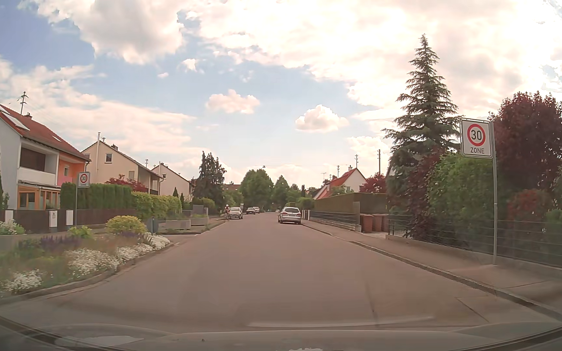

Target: Follow the waypoints while adhering to traffic rules and regulations

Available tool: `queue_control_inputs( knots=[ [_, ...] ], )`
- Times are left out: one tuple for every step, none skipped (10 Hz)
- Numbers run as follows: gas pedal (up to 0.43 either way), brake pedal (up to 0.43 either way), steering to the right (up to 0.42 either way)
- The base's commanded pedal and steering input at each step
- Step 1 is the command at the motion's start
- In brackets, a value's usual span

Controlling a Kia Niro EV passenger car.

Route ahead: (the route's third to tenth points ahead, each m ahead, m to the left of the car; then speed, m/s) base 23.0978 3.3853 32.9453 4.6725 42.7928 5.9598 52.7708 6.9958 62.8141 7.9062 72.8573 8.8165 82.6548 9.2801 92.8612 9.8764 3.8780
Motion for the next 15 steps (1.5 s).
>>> queue_control_inputs(
  knots=[
    [0.189, 0.018, 0.149],
    [0.189, 0.024, 0.095],
    [0.189, 0.018, 0.063],
    [0.189, 0.018, 0.032],
    [0.189, 0.018, 0.019],
    [0.197, 0.018, 0.013],
    [0.197, 0.018, -0.011],
    [0.197, 0.018, -0.027],
    [0.189, 0.024, -0.029],
    [0.177, 0.018, -0.029],
    [0.177, 0.018, -0.029],
    [0.169, 0.018, -0.032],
    [0.169, 0.018, -0.047],
    [0.157, 0.018, -0.057],
    [0.138, 0.018, -0.056]
  ],
)
